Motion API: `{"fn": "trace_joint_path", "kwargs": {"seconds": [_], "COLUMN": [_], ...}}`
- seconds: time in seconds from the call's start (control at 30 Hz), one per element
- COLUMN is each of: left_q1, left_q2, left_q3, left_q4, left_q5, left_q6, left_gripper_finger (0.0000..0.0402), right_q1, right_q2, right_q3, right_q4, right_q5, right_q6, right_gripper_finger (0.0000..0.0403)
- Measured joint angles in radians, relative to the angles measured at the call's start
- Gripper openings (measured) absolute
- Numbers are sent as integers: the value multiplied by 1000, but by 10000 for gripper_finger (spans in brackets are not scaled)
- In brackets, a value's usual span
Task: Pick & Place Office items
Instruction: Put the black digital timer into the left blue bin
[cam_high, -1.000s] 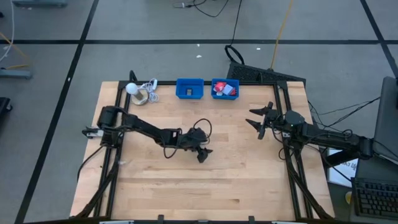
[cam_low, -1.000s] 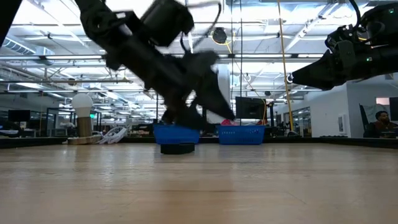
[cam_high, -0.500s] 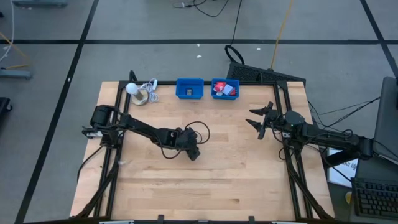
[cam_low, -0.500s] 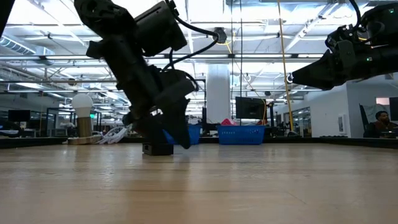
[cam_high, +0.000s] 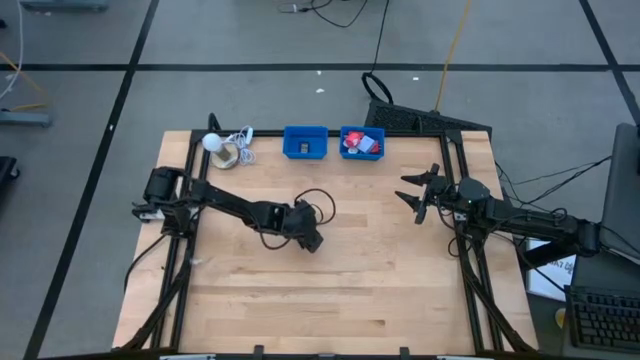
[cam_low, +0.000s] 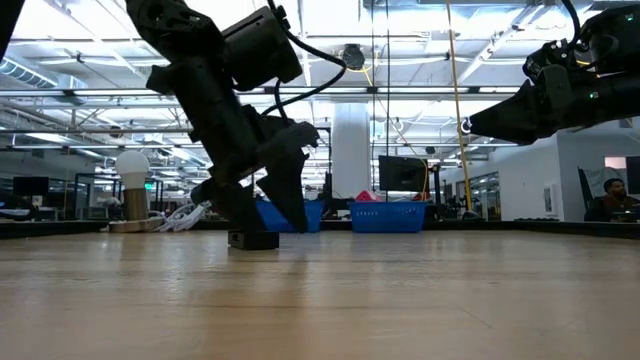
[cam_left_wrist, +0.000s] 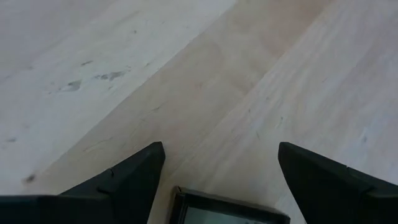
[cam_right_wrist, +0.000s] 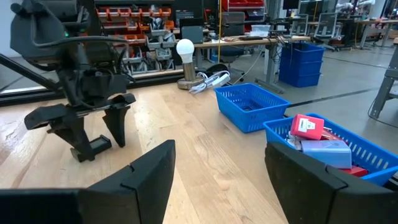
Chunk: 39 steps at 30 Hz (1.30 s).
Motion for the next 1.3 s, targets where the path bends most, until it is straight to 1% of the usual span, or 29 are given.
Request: {"fn": "trace_joint_path", "kwargs": {"seconds": [0.1, 0.2, 0.4, 0.57, 0.6, 0.63, 0.73, 0.77, 0.87, 1.0, 1.1, 1.17, 1.3], "left_q1": [12, 23, 30, 6, -2, -10, -32, -35, -39, -42, -49, -54, -60], "left_q2": [-12, -42, -140, -159, -159, -159, -153, -153, -153, -153, -153, -153, -153], "left_q3": [-3, -6, -6, -6, -6, -6, -6, -6, -6, -6, -6, -5, -5], "left_q4": [2, -2, -91, -170, -196, -227, -299, -314, -334, -299, -249, -220, -219], "left_q5": [31, 59, 56, 57, 73, 94, 114, 121, 165, 167, 157, 132, 74], "left_q6": [81, 211, 300, 391, 368, 302, 31, -37, -167, -251, -267, -267, -277], "left_gripper_finger": [326, 326, 326, 326, 326, 326, 326, 326, 326, 326, 326, 326, 326], "right_q1": [0, 0, 0, 0, 0, 0, 0, 0, 0, 0, 0, 0, 0], "right_q2": [0, 0, 0, 0, 0, 0, 0, 0, 0, 0, 0, 0, 0], "right_q3": [0, 0, 0, 0, 0, 0, 0, 0, 0, 0, 0, 0, 0], "right_q4": [0, 0, -1, -3, -3, -3, -3, -3, -3, -3, -3, -3, -3], "right_q5": [0, 0, 0, 0, 0, 0, 0, 0, 0, 0, 0, 0, 0], "right_q6": [0, 0, 0, 0, 0, 0, 0, 0, 0, 0, 0, 0, 0], "right_gripper_finger": [238, 238, 238, 238, 238, 238, 238, 238, 238, 238, 238, 238, 238]}}
